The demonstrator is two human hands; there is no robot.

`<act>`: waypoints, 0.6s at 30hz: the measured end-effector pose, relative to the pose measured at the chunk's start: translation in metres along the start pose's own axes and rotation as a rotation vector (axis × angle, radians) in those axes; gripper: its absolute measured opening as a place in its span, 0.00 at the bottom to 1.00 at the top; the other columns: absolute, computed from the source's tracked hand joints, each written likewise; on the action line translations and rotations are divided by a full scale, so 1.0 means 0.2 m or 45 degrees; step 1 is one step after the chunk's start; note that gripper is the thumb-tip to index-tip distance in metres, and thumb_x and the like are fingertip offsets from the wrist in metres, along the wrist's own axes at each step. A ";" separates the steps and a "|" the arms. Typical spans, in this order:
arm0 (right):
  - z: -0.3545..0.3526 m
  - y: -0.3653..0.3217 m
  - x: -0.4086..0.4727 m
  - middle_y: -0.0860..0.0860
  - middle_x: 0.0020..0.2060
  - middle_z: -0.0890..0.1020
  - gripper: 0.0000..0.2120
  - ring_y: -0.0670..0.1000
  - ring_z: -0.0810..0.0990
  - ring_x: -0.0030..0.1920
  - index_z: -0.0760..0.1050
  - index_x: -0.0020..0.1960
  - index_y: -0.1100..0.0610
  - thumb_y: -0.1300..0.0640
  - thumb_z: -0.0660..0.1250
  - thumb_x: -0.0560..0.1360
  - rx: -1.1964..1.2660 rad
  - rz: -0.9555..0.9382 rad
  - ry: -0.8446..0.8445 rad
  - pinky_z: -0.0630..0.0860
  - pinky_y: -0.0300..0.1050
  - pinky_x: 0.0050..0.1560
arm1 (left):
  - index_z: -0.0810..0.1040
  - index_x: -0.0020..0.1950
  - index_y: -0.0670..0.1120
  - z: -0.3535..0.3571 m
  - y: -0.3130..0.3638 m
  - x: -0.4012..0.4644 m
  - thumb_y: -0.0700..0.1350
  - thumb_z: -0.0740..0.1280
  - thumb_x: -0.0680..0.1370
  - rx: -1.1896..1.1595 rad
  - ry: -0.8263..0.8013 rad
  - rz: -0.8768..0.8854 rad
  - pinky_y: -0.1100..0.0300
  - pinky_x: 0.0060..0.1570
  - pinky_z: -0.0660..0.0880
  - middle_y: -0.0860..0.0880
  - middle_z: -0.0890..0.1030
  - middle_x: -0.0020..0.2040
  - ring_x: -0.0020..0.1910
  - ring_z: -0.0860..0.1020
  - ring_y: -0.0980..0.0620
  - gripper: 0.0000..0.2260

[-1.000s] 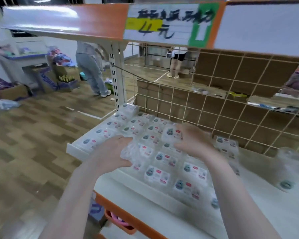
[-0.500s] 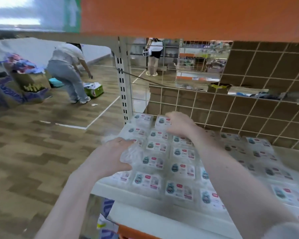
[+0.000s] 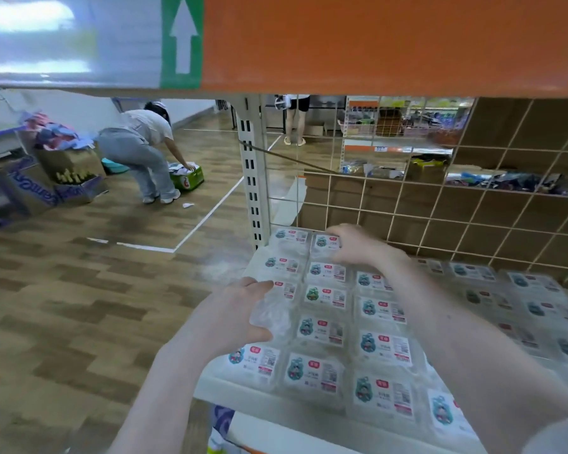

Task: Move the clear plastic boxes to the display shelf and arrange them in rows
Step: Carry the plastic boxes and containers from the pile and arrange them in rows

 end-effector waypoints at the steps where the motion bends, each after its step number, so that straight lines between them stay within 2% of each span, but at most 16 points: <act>1: 0.00 0.00 0.00 0.48 0.50 0.78 0.19 0.50 0.78 0.46 0.75 0.59 0.51 0.51 0.67 0.69 -0.001 -0.008 0.002 0.78 0.51 0.48 | 0.59 0.75 0.55 0.00 0.00 0.00 0.53 0.70 0.72 0.003 -0.007 -0.001 0.57 0.56 0.72 0.56 0.67 0.67 0.62 0.70 0.54 0.34; 3: -0.01 0.01 0.00 0.49 0.56 0.75 0.26 0.49 0.75 0.49 0.69 0.67 0.51 0.51 0.67 0.70 -0.025 -0.024 0.010 0.76 0.47 0.49 | 0.59 0.75 0.55 0.00 0.00 0.01 0.53 0.69 0.72 0.013 -0.020 -0.003 0.56 0.56 0.73 0.56 0.68 0.67 0.62 0.71 0.53 0.34; 6: -0.01 0.05 -0.01 0.52 0.59 0.71 0.29 0.51 0.73 0.54 0.64 0.71 0.53 0.54 0.67 0.72 0.006 -0.019 0.005 0.73 0.45 0.51 | 0.60 0.75 0.55 -0.01 0.01 0.02 0.53 0.69 0.72 0.015 -0.031 -0.006 0.56 0.57 0.73 0.55 0.69 0.67 0.62 0.71 0.53 0.34; 11: -0.02 0.07 -0.03 0.52 0.55 0.73 0.20 0.52 0.74 0.53 0.72 0.64 0.53 0.56 0.66 0.73 0.034 -0.017 0.038 0.74 0.50 0.55 | 0.60 0.74 0.54 -0.01 0.03 0.04 0.53 0.69 0.72 0.013 -0.054 -0.012 0.55 0.57 0.73 0.55 0.68 0.67 0.62 0.72 0.52 0.33; 18: -0.02 0.06 -0.06 0.51 0.58 0.73 0.21 0.51 0.73 0.55 0.70 0.67 0.52 0.54 0.65 0.74 0.060 -0.028 0.074 0.73 0.48 0.55 | 0.64 0.72 0.55 0.00 0.06 0.06 0.54 0.69 0.71 0.007 -0.096 -0.025 0.54 0.55 0.74 0.53 0.71 0.64 0.60 0.73 0.52 0.30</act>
Point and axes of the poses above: each hand's wrist, its own x-axis towards the middle knuckle, its own z-axis out of the palm, y = z × x, the point moved 3 cm from there along x, towards the middle knuckle
